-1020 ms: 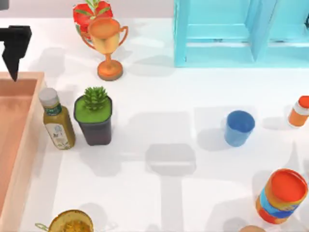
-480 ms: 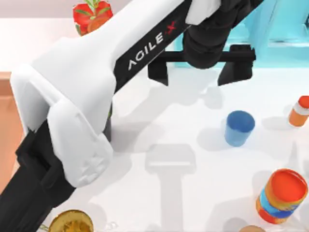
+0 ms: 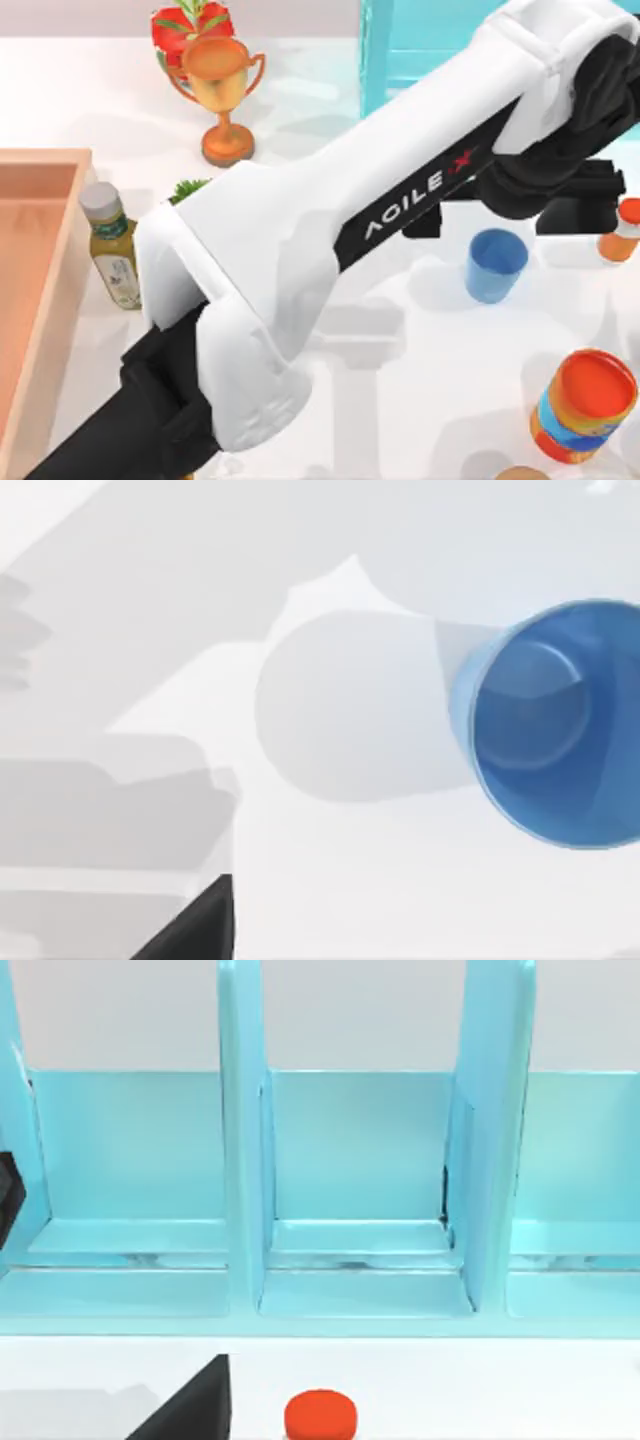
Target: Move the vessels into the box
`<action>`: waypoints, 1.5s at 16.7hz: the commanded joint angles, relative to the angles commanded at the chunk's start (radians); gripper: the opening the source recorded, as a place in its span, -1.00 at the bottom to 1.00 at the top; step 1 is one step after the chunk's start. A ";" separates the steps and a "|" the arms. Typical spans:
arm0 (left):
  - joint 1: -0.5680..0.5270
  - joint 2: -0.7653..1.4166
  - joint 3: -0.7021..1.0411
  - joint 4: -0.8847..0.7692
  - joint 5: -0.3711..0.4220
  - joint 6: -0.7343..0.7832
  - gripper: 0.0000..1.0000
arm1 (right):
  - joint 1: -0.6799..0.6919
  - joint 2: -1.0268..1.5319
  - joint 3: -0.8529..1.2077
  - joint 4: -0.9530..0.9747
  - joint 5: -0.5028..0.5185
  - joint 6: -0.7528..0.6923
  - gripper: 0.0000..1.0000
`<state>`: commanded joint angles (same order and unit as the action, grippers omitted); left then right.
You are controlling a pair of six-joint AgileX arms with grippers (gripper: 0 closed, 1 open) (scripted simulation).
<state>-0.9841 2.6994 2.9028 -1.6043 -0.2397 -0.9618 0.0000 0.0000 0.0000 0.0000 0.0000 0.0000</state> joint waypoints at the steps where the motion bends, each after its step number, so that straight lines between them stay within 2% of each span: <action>1: 0.002 0.001 -0.004 -0.001 0.003 0.001 1.00 | 0.000 0.000 0.000 0.000 0.000 0.000 1.00; 5: 0.010 -0.013 -0.076 0.067 0.002 0.010 1.00 | 0.000 0.000 0.000 0.000 0.000 0.000 1.00; 13: 0.044 -0.062 -0.468 0.414 0.007 0.044 1.00 | 0.000 0.000 0.000 0.000 0.000 0.000 1.00; 19: 0.049 -0.067 -0.520 0.465 0.008 0.049 1.00 | 0.000 0.000 0.000 0.000 0.000 0.000 1.00; 25: 0.049 -0.067 -0.520 0.465 0.008 0.049 0.10 | 0.000 0.000 0.000 0.000 0.000 0.000 1.00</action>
<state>-0.9352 2.6328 2.3827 -1.1390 -0.2321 -0.9124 0.0000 0.0000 0.0000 0.0000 0.0000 0.0000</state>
